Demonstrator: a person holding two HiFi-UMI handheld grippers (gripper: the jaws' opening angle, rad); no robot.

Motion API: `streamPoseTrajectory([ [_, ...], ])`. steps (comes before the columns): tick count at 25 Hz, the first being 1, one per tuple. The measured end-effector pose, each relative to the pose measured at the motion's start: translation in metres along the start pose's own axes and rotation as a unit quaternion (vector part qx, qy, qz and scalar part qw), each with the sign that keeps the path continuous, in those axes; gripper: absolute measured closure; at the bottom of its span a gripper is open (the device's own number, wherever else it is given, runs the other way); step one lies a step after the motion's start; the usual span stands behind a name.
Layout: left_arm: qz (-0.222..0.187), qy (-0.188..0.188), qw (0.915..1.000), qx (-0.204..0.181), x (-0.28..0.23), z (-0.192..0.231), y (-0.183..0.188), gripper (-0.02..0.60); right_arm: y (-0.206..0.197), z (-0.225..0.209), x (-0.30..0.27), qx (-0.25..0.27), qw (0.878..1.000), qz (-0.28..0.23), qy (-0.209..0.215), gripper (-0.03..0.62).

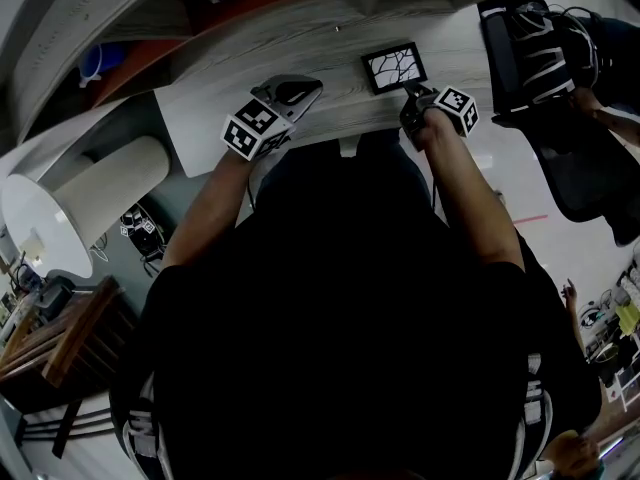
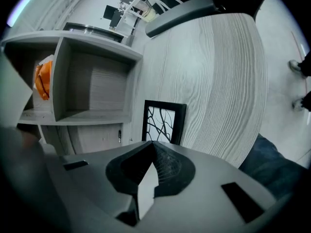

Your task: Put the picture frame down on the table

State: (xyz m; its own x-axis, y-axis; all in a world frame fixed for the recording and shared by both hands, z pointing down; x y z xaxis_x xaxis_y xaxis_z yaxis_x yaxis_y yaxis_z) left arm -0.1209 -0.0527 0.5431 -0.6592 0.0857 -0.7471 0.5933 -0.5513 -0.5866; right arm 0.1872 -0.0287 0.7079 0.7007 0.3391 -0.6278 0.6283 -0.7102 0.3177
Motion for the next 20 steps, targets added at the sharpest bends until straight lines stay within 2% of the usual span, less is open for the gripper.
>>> streamPoseTrajectory([
  [6,-0.004,0.006,0.9999,-0.008,0.004,0.0,0.007,0.565,0.004,0.022,0.012,0.075,0.997,-0.017,-0.027,0.586],
  [12,-0.011,0.012,0.9998,-0.009,0.007,0.0,0.012,0.565,0.012,0.051,0.026,0.182,0.979,-0.048,-0.074,0.586],
  [17,-0.015,0.011,0.9998,-0.007,0.007,0.003,0.012,0.565,0.011,0.083,0.032,0.298,0.947,-0.071,-0.095,0.586],
  [20,-0.019,0.013,0.9997,-0.006,0.01,0.006,0.015,0.565,0.007,0.106,0.037,0.389,0.909,-0.087,-0.118,0.586],
])
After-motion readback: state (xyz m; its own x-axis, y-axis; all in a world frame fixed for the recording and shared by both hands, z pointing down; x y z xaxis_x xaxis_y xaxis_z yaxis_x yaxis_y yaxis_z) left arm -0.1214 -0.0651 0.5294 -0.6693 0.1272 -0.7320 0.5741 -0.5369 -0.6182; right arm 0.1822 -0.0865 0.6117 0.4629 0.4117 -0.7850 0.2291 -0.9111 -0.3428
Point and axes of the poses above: the fingertips, and each gripper's own axes: x backward along the fingers, z to its left, y out of its top, the point moved 8 cm from there along x, backward along the fingers, and after that the axes turned 15 degrees about z, right-handed, at the moved point
